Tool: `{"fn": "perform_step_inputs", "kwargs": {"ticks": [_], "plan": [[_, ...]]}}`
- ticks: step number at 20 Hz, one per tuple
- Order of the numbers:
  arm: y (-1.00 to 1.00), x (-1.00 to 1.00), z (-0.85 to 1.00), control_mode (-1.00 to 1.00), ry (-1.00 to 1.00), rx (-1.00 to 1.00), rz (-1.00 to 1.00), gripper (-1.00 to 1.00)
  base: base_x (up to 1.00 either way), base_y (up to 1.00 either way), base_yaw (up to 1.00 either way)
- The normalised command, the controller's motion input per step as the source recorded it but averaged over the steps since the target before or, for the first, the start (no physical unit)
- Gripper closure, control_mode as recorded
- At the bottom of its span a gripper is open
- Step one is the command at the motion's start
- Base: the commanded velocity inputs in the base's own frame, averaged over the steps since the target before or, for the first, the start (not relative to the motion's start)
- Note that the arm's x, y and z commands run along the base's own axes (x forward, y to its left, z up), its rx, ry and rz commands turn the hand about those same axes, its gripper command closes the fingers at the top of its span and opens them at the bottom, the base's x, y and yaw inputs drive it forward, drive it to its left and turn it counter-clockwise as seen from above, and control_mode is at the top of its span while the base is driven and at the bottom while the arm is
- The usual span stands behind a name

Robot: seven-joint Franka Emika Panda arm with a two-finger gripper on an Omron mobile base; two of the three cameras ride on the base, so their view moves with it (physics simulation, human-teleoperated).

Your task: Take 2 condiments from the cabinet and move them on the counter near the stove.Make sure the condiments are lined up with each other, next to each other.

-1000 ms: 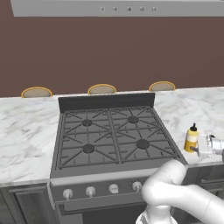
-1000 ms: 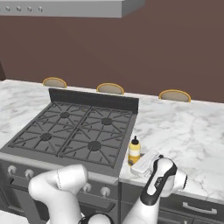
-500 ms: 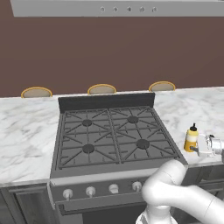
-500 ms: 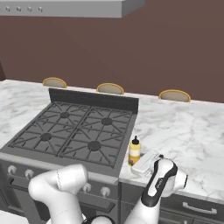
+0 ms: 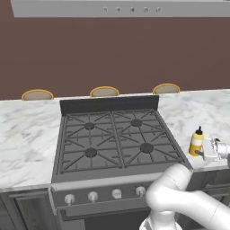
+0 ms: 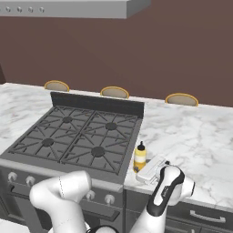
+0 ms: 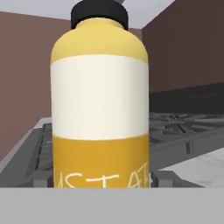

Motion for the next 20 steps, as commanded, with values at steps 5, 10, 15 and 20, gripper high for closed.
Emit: {"fn": "perform_step_inputs", "kwargs": {"ticks": [5,10,15,20], "plan": [[-0.01,0.0,-0.02,-1.0,0.0,0.01,0.0,-1.0,0.0,0.0,0.0],[-0.07,0.0,0.0,-1.0,0.0,0.03,0.0,-1.0,0.0,0.0,0.0],[-0.17,0.0,0.0,-1.0,0.0,0.04,0.0,-1.0,0.0,0.0,0.0],[-0.36,-0.06,0.0,-1.0,0.0,0.01,0.0,-1.0,0.0,0.0,0.0]]}}
